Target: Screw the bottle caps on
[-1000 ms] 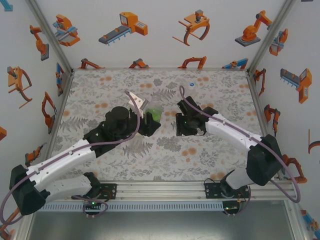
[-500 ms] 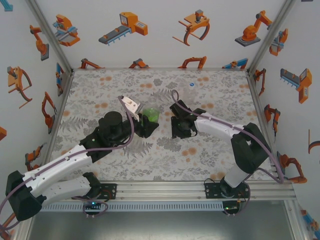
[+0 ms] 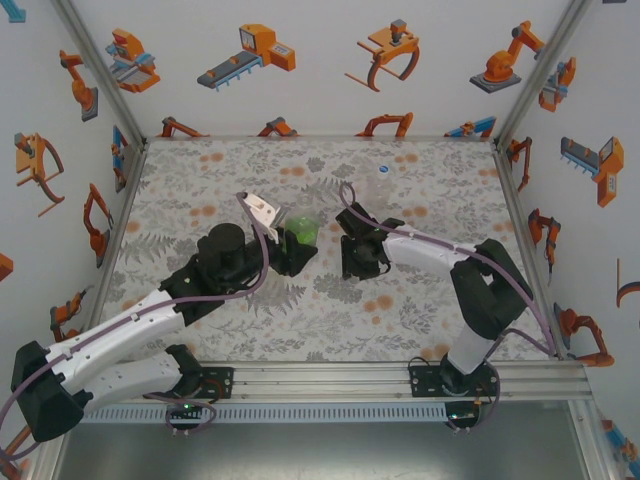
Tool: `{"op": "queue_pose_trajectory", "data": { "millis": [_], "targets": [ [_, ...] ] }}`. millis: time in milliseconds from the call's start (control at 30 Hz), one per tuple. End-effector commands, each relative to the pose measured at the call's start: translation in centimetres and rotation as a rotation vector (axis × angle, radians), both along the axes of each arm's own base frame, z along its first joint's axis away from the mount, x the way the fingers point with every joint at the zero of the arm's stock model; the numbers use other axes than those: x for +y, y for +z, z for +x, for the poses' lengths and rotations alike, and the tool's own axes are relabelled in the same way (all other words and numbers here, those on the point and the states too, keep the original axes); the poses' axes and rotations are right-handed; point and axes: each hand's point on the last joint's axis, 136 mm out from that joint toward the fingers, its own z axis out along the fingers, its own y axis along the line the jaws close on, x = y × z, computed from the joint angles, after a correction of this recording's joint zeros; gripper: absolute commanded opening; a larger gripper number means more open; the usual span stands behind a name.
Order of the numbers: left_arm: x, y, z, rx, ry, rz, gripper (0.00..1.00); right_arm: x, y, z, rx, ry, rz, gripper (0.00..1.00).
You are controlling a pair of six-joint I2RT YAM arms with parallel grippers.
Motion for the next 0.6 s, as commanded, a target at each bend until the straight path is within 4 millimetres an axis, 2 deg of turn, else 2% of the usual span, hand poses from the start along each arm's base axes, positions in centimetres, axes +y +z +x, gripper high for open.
{"op": "queue_pose_trajectory", "data": {
  "millis": [0,567],
  "targets": [
    [0.13,1.32,-0.14,-0.028,-0.009,-0.047,0.00,0.02,0.03,0.34,-0.014,0.001,-0.025,0.44],
    [0.07,1.16,0.05,-0.024,-0.005,-0.044,0.00,0.37,0.57,1.00,-0.036,0.009,-0.023,0.45]
  ]
}}
